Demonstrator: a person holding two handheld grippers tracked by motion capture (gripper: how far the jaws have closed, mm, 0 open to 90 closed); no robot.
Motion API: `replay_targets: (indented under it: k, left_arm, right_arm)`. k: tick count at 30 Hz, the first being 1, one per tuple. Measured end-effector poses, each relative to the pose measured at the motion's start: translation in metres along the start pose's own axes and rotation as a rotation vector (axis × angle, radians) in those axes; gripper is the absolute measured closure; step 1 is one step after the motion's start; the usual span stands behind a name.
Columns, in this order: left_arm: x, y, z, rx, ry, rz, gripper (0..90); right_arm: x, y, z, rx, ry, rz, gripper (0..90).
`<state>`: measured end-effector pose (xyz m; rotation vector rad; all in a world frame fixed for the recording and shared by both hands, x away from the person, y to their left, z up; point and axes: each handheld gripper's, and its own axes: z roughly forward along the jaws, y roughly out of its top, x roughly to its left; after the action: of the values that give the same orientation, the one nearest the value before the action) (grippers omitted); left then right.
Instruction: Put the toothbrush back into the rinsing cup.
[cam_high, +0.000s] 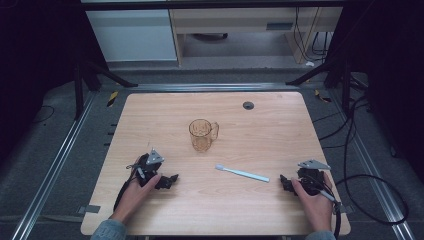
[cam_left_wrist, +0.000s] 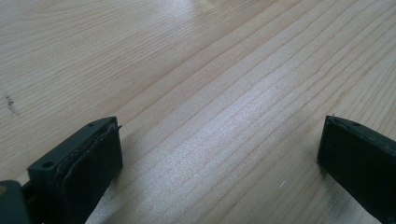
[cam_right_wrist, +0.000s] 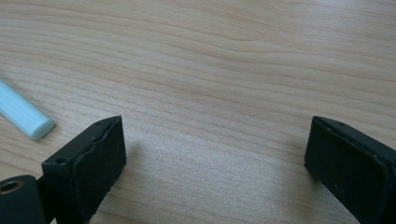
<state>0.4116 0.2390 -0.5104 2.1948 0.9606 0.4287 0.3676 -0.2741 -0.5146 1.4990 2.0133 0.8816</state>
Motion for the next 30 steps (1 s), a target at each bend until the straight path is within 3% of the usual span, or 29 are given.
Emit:
replay_targets:
  k: [13, 15, 17, 22, 28, 29, 30]
  left_arm:
    - [0.000, 0.000, 0.000, -0.001, 0.001, 0.000, 0.0]
    - [0.000, 0.000, 0.000, -0.001, 0.001, 0.000, 0.0]
    - [0.000, 0.000, 0.000, -0.001, 0.001, 0.000, 0.0]
    - [0.000, 0.000, 0.000, -0.001, 0.001, -0.001, 0.0]
    - [0.000, 0.000, 0.000, -0.001, 0.001, -0.002, 0.0]
    - [0.000, 0.000, 0.000, -0.001, 0.001, -0.002, 0.0]
    - [0.000, 0.000, 0.000, -0.001, 0.001, -0.002, 0.0]
  right_arm:
    - [-0.001, -0.001, -0.001, -0.006, 0.004, -0.003, 7.9]
    - [0.000, 0.000, -0.004, 0.002, 0.013, 0.008, 11.1]
    - [0.008, 0.004, -0.015, 0.004, 0.026, -0.012, 11.3]
    - [0.024, 0.016, -0.030, 0.014, 0.042, -0.087, 12.9]
    - [0.057, 0.047, -0.052, 0.047, 0.074, -0.256, 15.0]
    - [0.057, 0.047, -0.052, 0.047, 0.074, -0.256, 15.0]
    - [0.064, 0.059, -0.055, 0.070, 0.087, -0.307, 16.8]
